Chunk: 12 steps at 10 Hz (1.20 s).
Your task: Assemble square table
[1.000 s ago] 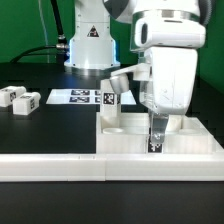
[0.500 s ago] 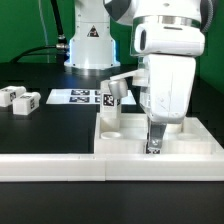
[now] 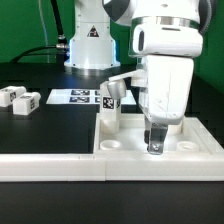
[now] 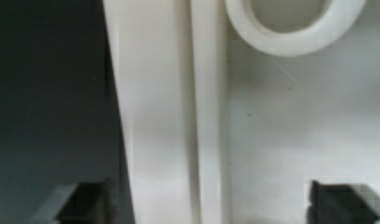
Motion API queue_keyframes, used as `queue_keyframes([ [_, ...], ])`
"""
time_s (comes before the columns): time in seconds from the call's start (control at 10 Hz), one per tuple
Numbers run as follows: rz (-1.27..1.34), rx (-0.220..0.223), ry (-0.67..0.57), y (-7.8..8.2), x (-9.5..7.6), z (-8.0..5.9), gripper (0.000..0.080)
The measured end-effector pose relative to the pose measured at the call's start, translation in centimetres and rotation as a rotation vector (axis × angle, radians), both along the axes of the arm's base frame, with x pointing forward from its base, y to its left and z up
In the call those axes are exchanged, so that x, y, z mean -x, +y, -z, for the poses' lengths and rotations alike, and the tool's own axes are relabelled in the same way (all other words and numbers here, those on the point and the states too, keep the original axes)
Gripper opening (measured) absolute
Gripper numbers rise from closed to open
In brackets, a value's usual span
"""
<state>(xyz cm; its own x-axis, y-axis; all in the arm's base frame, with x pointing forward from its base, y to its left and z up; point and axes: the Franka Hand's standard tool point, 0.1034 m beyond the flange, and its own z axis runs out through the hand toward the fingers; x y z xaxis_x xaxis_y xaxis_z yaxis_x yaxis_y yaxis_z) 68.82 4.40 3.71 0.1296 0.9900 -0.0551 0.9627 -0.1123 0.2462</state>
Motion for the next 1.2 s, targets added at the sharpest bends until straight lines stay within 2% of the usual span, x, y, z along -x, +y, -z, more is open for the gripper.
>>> queue_keyframes([
  [0.1,0.000,0.000,0.000,0.0,0.0,0.0,0.0629],
  [0.8,0.006,0.000,-0.001,-0.4,0.0,-0.1,0.0649],
  [0.9,0.020,0.003,-0.010,-1.5,-0.1,-1.1,0.0649],
  [1.1,0.080,0.013,0.006,-5.3,1.7,-4.4,0.0649],
  [1.2,0.106,0.015,-0.002,-6.8,1.7,-5.9,0.0649],
])
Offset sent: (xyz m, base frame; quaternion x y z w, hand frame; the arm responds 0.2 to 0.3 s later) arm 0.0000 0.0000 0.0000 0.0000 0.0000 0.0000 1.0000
